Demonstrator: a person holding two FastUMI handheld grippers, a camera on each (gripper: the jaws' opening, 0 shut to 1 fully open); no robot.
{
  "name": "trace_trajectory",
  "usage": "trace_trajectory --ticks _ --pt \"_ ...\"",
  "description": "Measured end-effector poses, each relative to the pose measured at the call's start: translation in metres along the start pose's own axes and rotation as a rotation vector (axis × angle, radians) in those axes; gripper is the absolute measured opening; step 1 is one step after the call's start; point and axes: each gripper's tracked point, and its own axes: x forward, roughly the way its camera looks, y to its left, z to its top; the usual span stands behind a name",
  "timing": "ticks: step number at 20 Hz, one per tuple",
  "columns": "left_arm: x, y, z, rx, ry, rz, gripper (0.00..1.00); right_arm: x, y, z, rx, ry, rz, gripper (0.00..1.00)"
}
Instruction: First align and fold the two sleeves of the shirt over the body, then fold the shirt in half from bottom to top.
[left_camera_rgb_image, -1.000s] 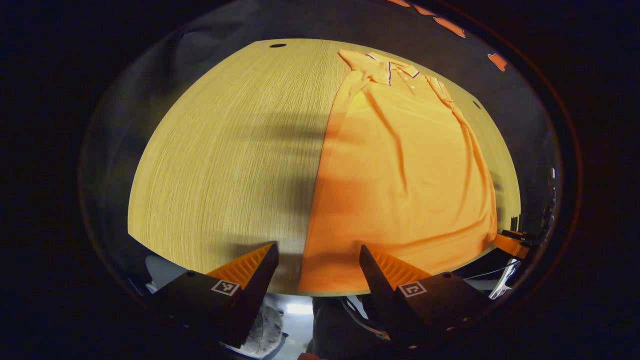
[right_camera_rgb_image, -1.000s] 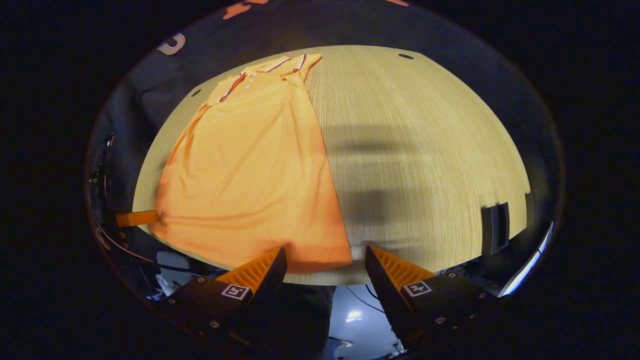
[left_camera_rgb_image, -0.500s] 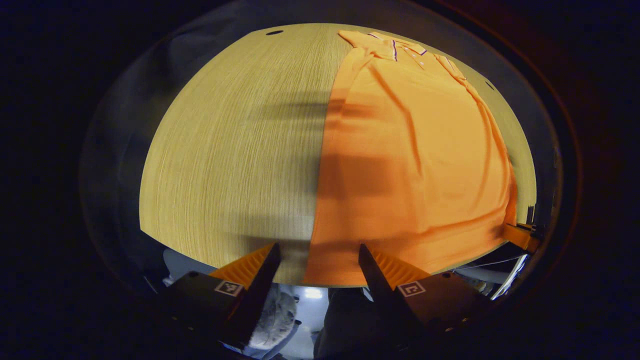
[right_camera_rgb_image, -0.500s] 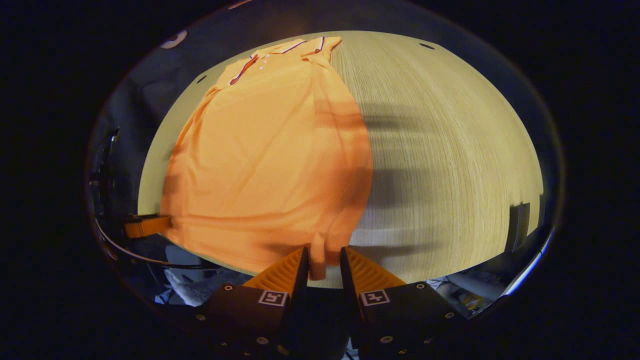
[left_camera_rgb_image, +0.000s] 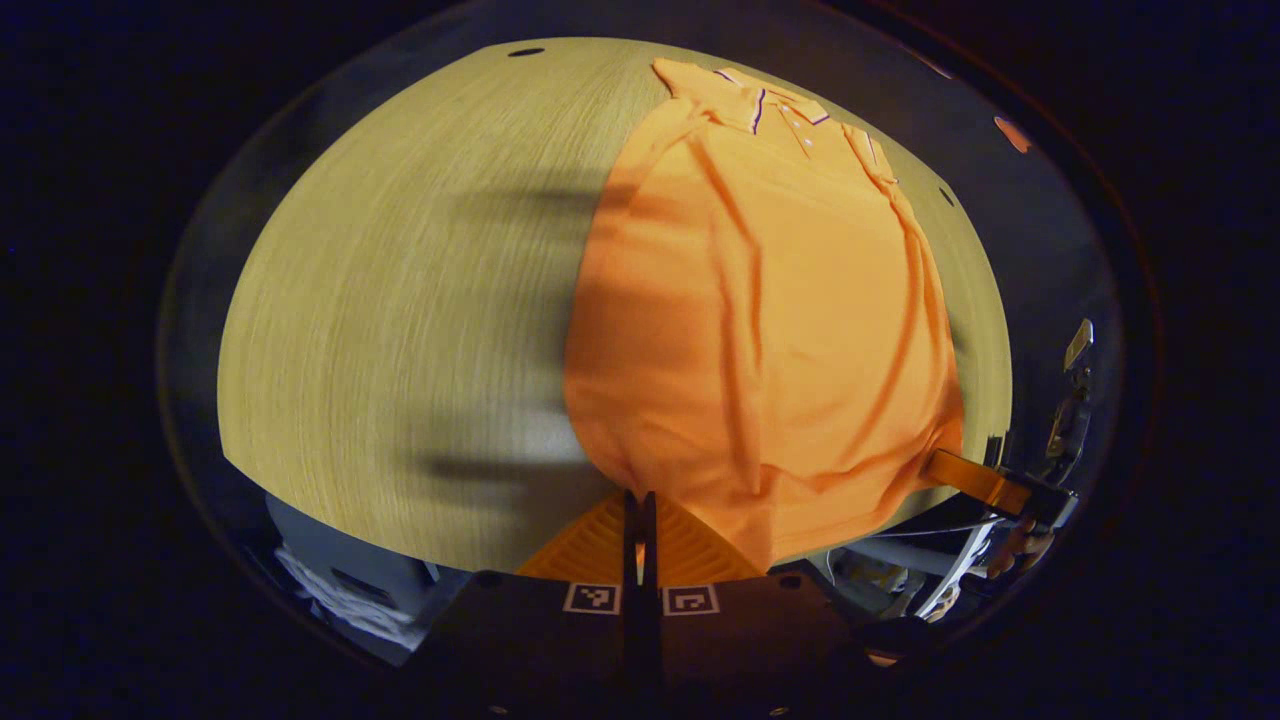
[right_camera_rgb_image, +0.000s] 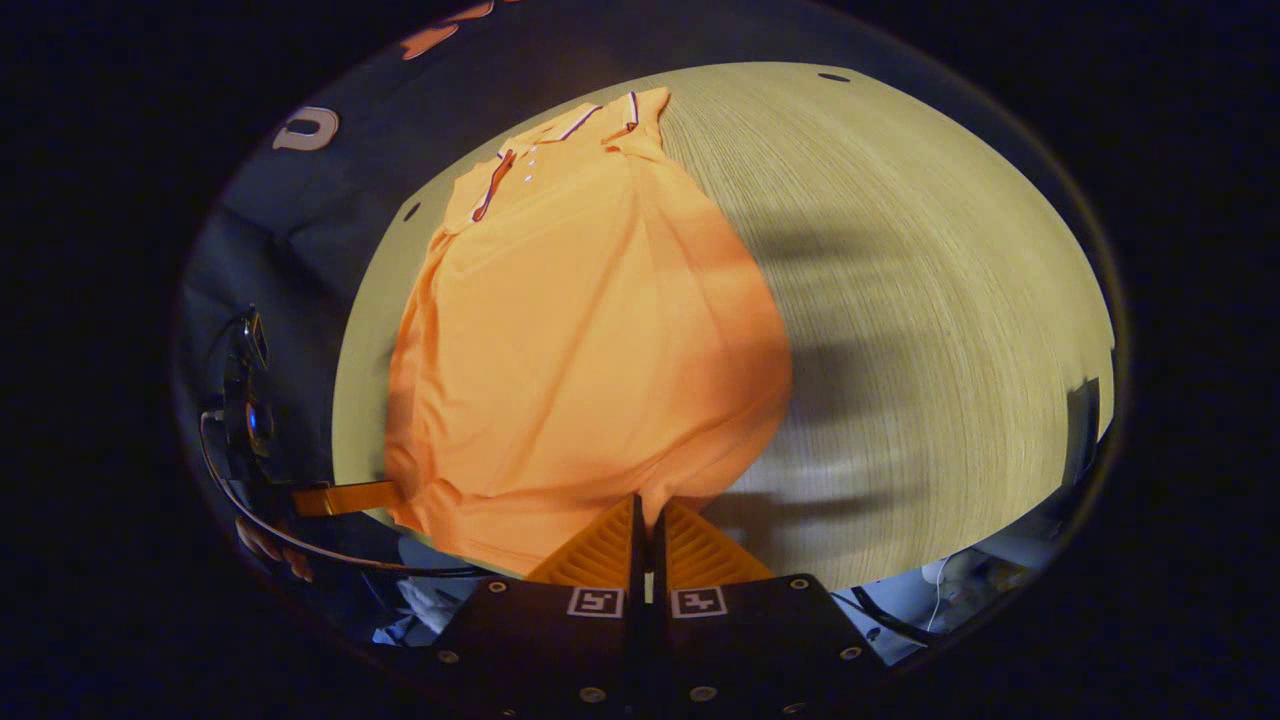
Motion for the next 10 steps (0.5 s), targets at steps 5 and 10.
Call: trace_trajectory --ticks 5,10 --pt "-0.02 0.005 0.021 -0.014 -0.045 -0.029 0.01 -0.013 -0.011 0.019 0.028 -0.041 -0.023 0.04" --pt "-0.039 -0.006 0.047 0.034 -0.094 -0.062 0.01 -0.03 -0.001 0.055 0.003 -0.111 -0.035 0.04"
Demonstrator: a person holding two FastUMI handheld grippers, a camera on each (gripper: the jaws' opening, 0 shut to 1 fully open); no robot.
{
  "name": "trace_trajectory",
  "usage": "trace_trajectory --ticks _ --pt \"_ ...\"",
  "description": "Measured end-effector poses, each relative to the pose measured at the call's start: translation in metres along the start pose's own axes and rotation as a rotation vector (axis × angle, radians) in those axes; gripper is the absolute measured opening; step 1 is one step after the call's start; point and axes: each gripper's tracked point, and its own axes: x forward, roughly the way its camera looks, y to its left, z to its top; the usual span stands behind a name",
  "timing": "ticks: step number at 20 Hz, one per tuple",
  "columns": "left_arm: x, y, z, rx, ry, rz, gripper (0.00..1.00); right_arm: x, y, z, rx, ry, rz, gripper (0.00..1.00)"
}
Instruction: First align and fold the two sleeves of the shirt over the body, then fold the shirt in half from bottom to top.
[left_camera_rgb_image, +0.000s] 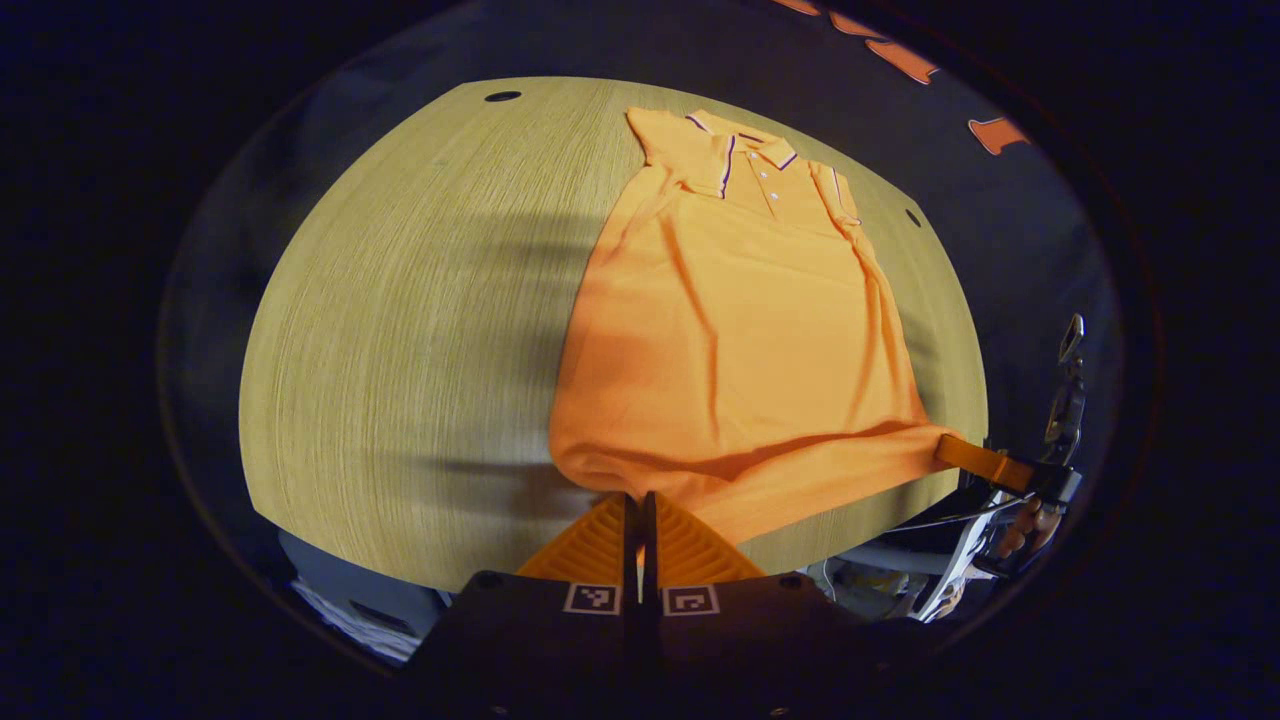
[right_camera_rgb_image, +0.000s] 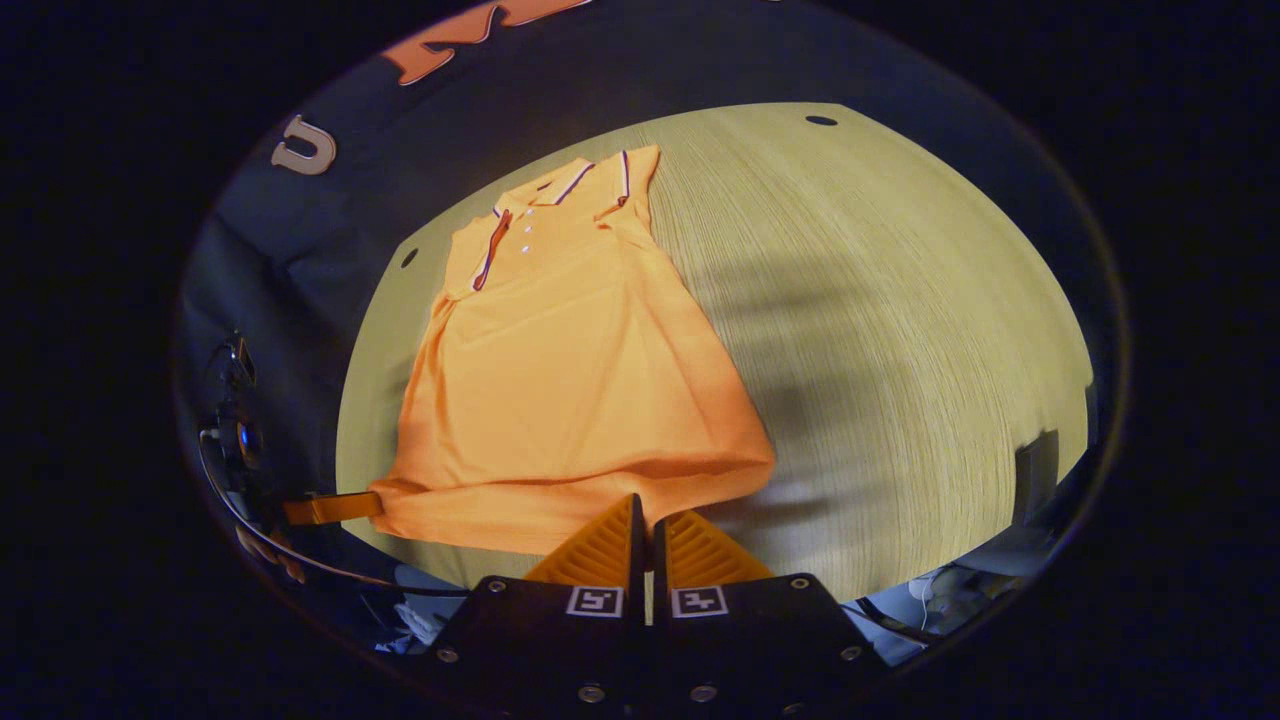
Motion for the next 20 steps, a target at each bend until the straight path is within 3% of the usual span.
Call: trace_trajectory --ticks 11,20 --pt "-0.047 -0.034 0.119 0.083 -0.138 -0.091 0.01 -0.043 0.037 0.109 -0.034 -0.194 0.007 0.04" --pt "-0.016 -0.047 0.238 0.012 -0.155 -0.071 0.01 0.008 0.052 0.213 -0.033 -0.165 0.088 0.04"
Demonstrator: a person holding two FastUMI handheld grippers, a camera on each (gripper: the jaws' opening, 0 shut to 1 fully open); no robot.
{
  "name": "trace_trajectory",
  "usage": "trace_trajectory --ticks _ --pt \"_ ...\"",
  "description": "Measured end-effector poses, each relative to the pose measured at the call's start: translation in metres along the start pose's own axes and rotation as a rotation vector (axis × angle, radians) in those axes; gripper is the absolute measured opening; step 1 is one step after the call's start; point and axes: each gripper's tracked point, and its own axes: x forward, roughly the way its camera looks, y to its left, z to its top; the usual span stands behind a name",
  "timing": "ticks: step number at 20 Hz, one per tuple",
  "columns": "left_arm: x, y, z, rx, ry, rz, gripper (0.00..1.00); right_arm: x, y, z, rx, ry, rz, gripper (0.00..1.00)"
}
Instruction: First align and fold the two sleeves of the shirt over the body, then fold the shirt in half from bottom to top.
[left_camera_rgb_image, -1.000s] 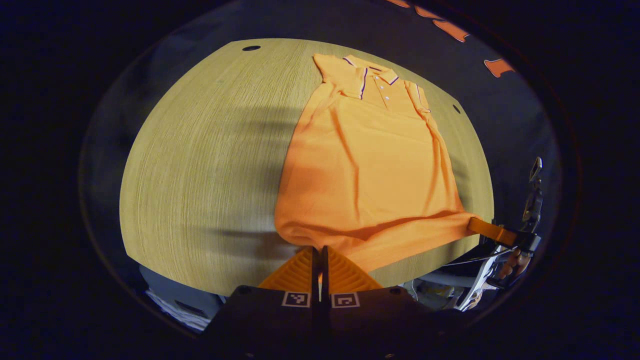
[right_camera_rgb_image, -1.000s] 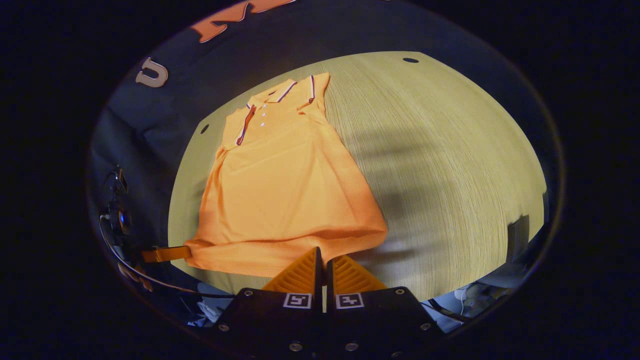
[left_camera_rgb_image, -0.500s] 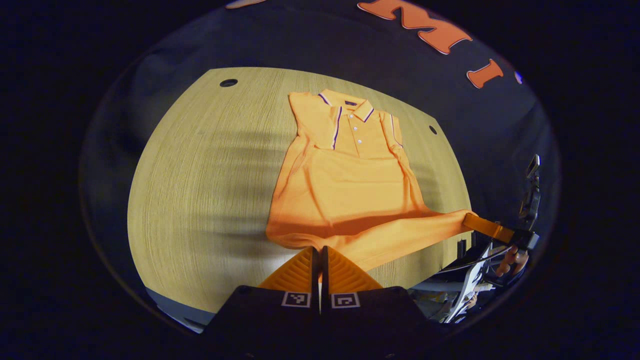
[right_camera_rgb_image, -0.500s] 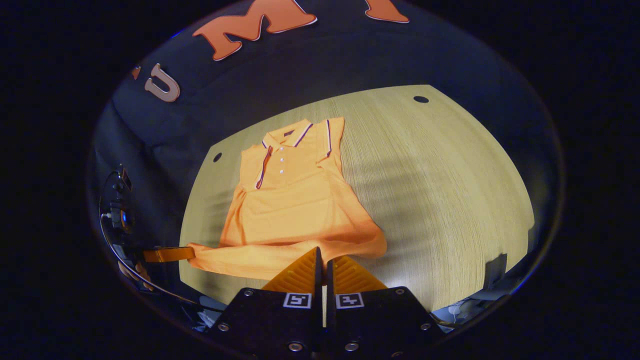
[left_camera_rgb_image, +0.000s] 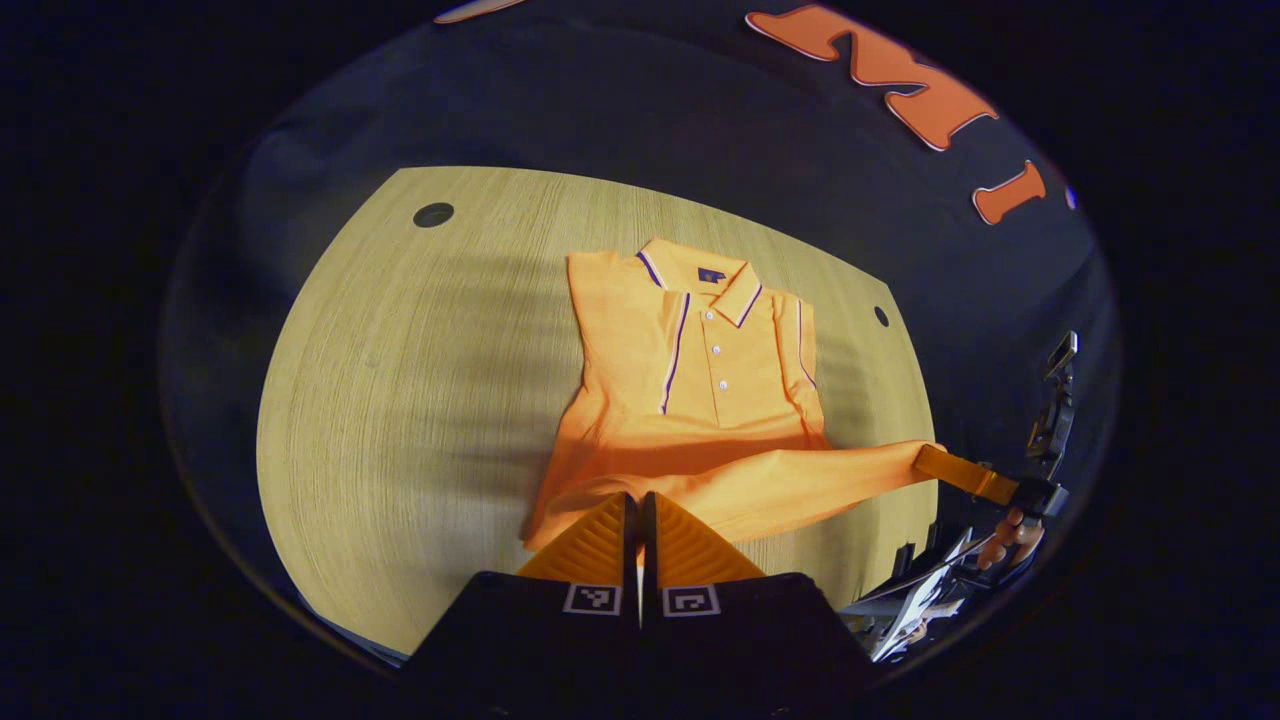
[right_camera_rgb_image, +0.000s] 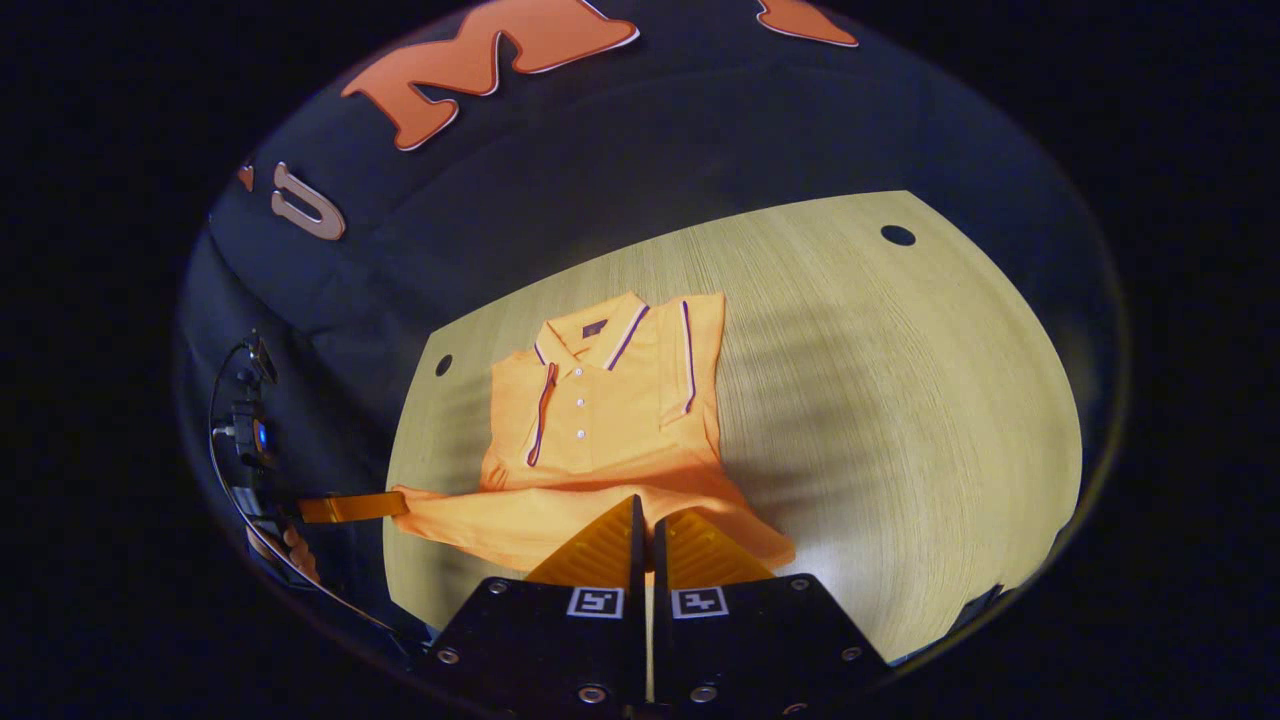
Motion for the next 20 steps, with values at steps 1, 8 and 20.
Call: trace_trajectory --ticks 1,8,20 --pt "0.004 0.001 0.009 -0.008 0.001 0.002 0.01 0.007 0.0 0.011 -0.006 -0.004 0.003 0.04" --pt "0.043 0.009 0.088 -0.042 -0.031 0.053 0.01 0.066 -0.006 0.076 0.016 0.029 0.024 0.03" --pt "0.121 0.021 0.199 -0.079 -0.188 0.134 0.04 0.158 -0.014 0.166 0.187 -0.032 0.077 0.16"
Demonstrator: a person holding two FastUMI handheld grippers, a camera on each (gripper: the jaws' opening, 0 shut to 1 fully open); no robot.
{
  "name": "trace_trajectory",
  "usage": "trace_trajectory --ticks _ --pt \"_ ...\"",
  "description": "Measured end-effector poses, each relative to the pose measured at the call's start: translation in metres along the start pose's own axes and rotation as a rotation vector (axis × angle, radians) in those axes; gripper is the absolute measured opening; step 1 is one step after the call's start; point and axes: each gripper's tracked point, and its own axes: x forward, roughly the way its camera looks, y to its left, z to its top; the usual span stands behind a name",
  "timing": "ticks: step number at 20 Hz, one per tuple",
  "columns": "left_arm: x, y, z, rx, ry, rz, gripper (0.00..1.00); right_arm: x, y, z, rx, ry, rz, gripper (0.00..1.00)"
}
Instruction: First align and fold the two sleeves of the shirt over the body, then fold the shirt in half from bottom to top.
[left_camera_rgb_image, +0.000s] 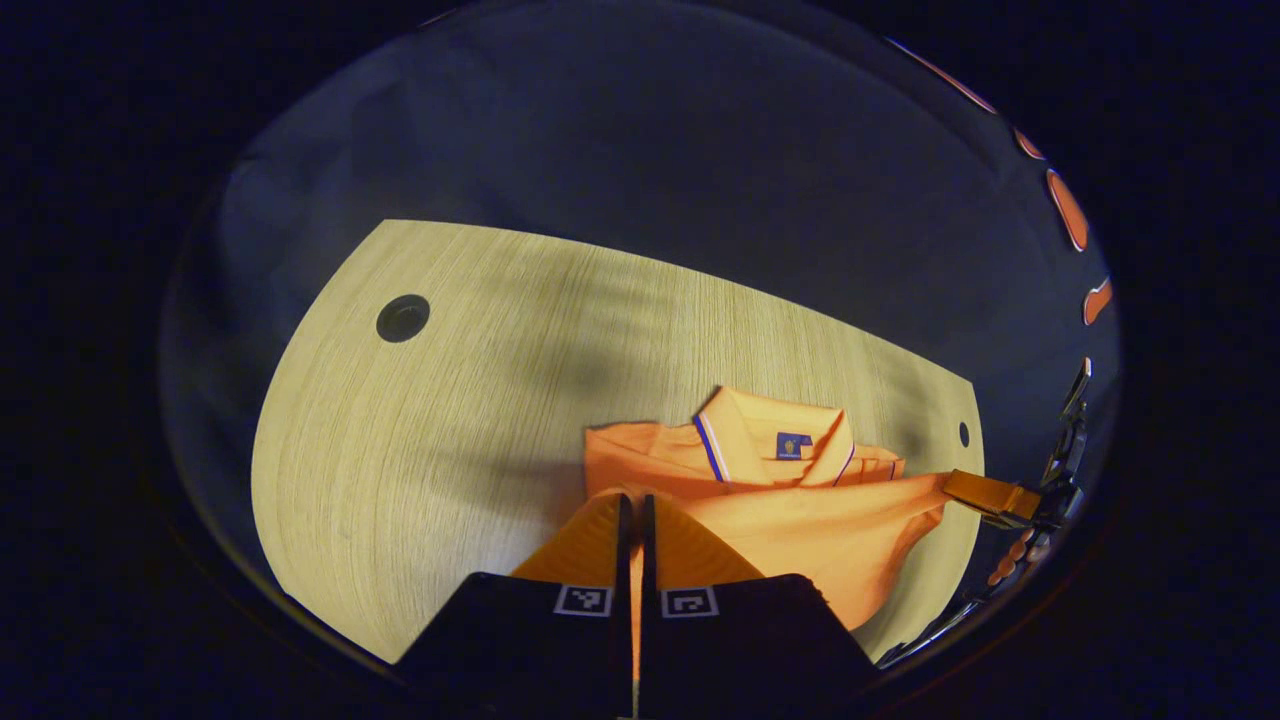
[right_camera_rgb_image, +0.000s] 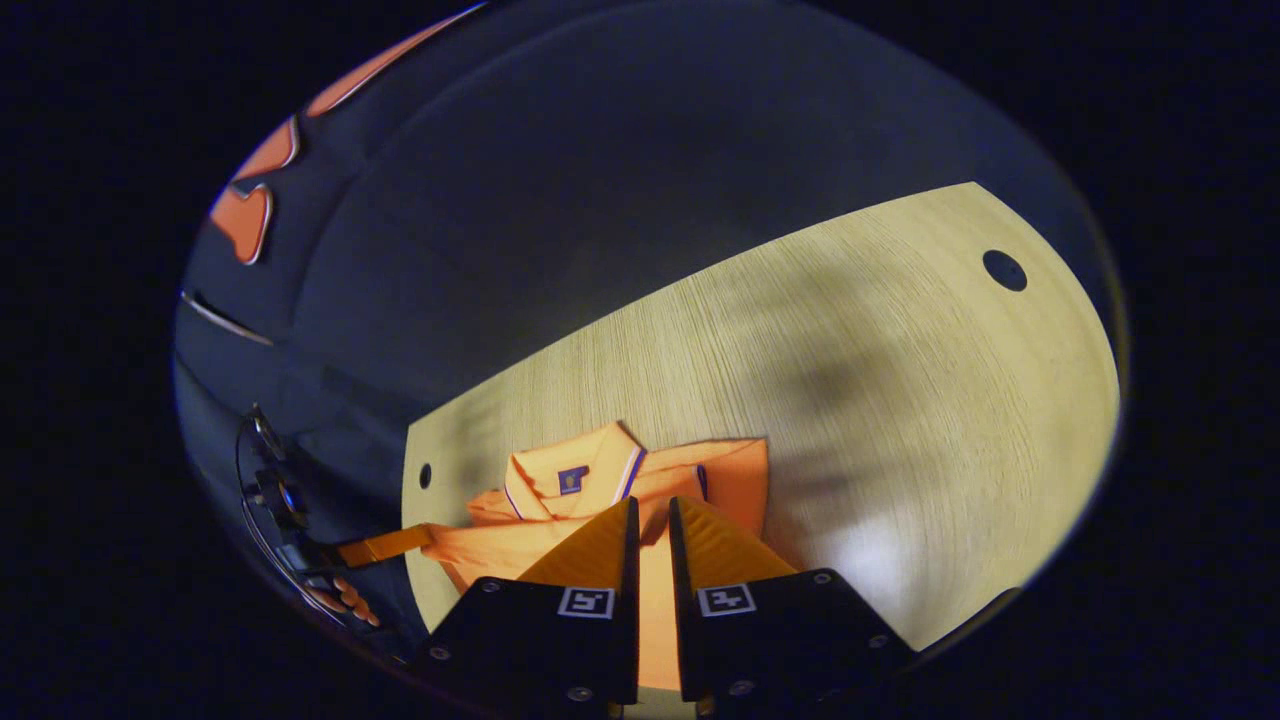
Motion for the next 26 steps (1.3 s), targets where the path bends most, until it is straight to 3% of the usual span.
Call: trace_trajectory --ticks 1,2,3,4,5,6,7,8,9,13,18,26 --pt "-0.003 -0.007 0.02 -0.015 -0.066 -0.022 0.01 0.0 -0.002 0.013 0.011 -0.036 -0.001 0.23" --pt "-0.01 -0.01 0.034 -0.021 -0.125 -0.03 0.19 -0.003 -0.004 0.02 0.006 -0.06 -0.003 0.15" --pt "-0.017 -0.001 0.043 0.011 -0.169 0.012 0.32 -0.011 -0.007 0.032 -0.035 -0.109 -0.014 0.3" --pt "-0.026 -0.003 0.049 0.025 -0.199 0.022 0.5 -0.019 -0.007 0.038 -0.072 -0.151 -0.02 0.32" --pt "-0.042 -0.016 0.06 0.04 -0.253 0.0 0.77 -0.033 -0.006 0.044 -0.115 -0.191 -0.031 0.4" --pt "-0.05 -0.02 0.065 0.054 -0.288 -0.002 0.78 -0.046 -0.002 0.05 -0.158 -0.23 -0.036 0.4" --pt "-0.061 -0.02 0.069 0.076 -0.324 0.007 0.89 -0.055 0.001 0.053 -0.194 -0.269 -0.044 0.7" --pt "-0.075 -0.026 0.074 0.108 -0.368 0.015 0.89 -0.069 0.005 0.061 -0.246 -0.326 -0.06 0.72" --pt "-0.088 -0.032 0.078 0.126 -0.402 0.017 0.95 -0.083 0.01 0.066 -0.28 -0.369 -0.068 0.82" --pt "-0.151 -0.058 0.085 0.168 -0.554 -0.009 0.92 -0.137 0.036 0.069 -0.398 -0.495 -0.08 0.98" --pt "-0.229 -0.084 0.064 0.19 -0.703 -0.052 0.99 -0.205 0.068 0.049 -0.566 -0.631 -0.088 0.98" --pt "-0.318 -0.092 0.016 0.219 -0.879 -0.079 0.98 -0.271 0.099 0.011 -0.657 -0.753 -0.064 0.98"
